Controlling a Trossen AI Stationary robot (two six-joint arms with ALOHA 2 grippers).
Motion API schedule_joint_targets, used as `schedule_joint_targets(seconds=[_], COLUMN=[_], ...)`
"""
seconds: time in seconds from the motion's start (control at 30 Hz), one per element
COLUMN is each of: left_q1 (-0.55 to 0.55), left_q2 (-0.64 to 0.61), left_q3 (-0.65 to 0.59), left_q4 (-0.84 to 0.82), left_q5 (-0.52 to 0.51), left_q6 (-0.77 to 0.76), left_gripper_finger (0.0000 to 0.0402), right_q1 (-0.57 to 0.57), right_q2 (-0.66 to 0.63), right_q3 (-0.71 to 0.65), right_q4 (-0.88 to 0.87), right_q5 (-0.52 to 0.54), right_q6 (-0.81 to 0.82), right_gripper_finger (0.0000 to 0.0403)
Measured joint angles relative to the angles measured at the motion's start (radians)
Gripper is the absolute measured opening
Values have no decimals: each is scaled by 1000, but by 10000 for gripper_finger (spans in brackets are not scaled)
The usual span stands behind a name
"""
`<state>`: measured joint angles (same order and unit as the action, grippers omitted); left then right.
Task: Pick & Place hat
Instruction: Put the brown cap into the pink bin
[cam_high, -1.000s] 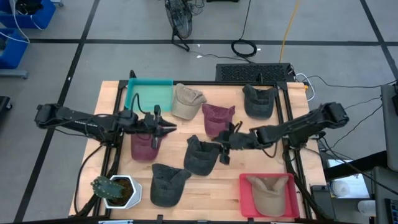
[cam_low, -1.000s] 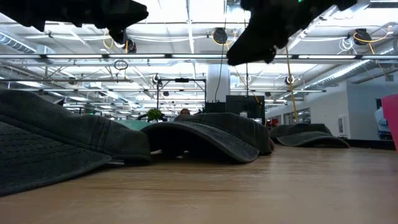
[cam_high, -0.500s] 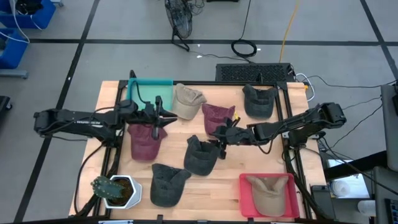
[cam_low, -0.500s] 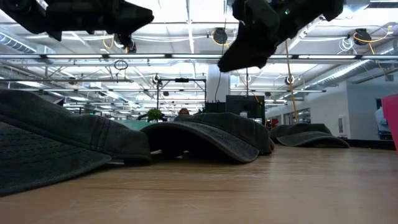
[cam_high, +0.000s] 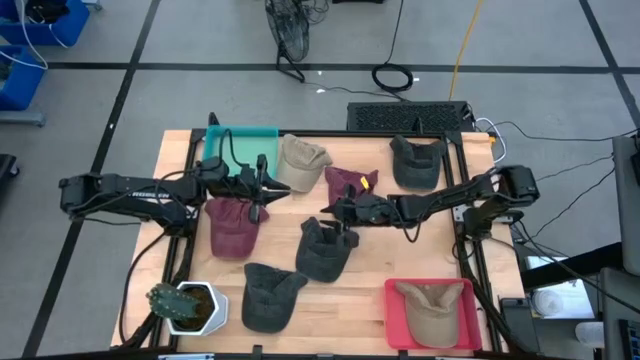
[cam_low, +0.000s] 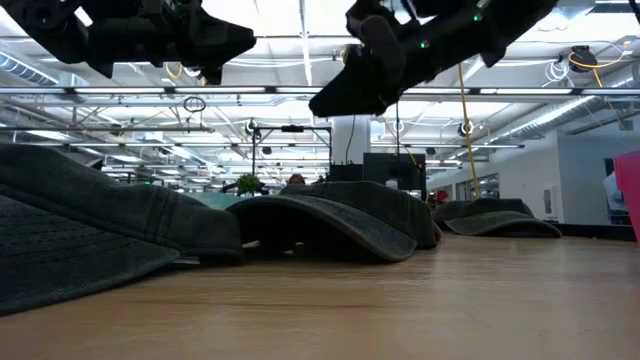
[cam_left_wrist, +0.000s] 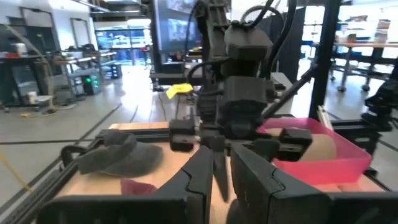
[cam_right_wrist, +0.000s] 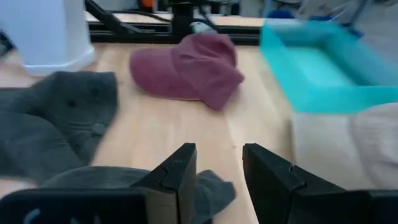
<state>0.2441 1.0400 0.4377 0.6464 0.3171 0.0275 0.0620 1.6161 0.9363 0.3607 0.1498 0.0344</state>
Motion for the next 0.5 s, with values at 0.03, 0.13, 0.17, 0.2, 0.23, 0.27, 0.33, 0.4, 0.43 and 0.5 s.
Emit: schedule_joint_targets(seconds=[0.03, 0.13, 0.17, 0.2, 0.23, 0.27, 0.33, 0.4, 0.43, 0.5], left_q1=[8, 33, 40, 48, 54, 60, 66, 70, 70, 70], left_q2=[0, -11, -17, -25, -33, -43, -62, -77, -82, -87], left_q3=[0, 0, 0, 0, 0, 0, 0, 0, 0, 0], left_q4=[0, 0, 3, 2, 0, -1, 0, 0, 0, 3], left_q5=[0, 0, -1, -1, -1, -1, -1, -1, -1, -1], left_q6=[-3, -11, -20, -31, -48, -68, -99, -120, -132, -159], left_gripper_finger=[65, 65, 65, 65, 65, 65, 65, 65, 65, 65], right_q1=[-12, -30, -31, -29, -23, -20, -13, -15, -21, -32], right_q2=[4, 9, 9, 9, 9, 9, 9, 9, 8, 8], right_q3=[1, 4, 4, 4, 4, 4, 4, 5, 5, 5], right_q4=[4, -3, -9, -11, -15, -20, -35, -61, -81, -123], right_q5=[-28, -88, -98, -100, -100, -100, -100, -73, -50, -15], right_q6=[17, 63, 72, 74, 75, 76, 63, 34, 24, 20], right_gripper_finger=[121, 121, 121, 121, 121, 121, 121, 121, 121, 121])
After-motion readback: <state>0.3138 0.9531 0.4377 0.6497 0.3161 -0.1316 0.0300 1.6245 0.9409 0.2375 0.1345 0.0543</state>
